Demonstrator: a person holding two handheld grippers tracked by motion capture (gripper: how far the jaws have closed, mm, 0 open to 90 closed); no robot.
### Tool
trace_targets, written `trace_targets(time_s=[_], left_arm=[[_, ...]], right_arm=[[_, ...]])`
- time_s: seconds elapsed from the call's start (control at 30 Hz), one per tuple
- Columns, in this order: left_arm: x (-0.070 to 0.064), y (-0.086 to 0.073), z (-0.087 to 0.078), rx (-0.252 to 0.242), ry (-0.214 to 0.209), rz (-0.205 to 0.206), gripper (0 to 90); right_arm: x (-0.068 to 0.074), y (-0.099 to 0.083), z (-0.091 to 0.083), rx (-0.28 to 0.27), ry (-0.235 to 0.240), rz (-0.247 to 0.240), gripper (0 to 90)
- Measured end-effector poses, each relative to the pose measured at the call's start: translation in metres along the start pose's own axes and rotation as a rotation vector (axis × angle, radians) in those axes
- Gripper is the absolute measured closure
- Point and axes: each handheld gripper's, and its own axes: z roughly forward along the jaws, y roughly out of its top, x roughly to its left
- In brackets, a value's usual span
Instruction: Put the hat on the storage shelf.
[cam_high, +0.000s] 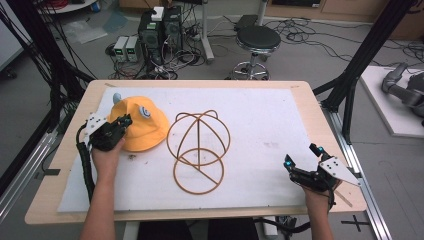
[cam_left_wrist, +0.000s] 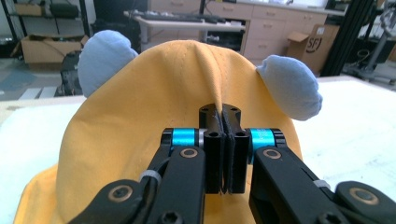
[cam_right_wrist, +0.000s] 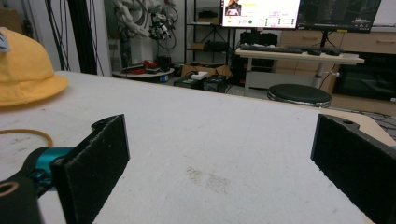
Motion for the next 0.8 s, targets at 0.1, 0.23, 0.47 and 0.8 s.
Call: trace_targets(time_s=[0.1,0.23,0.47,0.8], left_arm=[[-0.001,0.005,-0.003,-0.026,0.000,-0.001,88.0],[-0.002,0.013,-0.008,-0.064,-0.013,-0.008,87.9],[-0.004,0.027,-0.018,-0.137,-0.028,-0.021,88.0],[-0.013,0.056,-0.031,-0.238,-0.061,-0.015,88.0]], right_arm=[[0.001,0.000,0.000,0.002,0.000,0.003,4.0],[0.001,0.000,0.000,0.002,0.005,0.007,4.0],[0.001,0.000,0.001,0.005,0.005,0.008,4.0],[0.000,0.001,0.001,-0.002,0.006,0.002,4.1]])
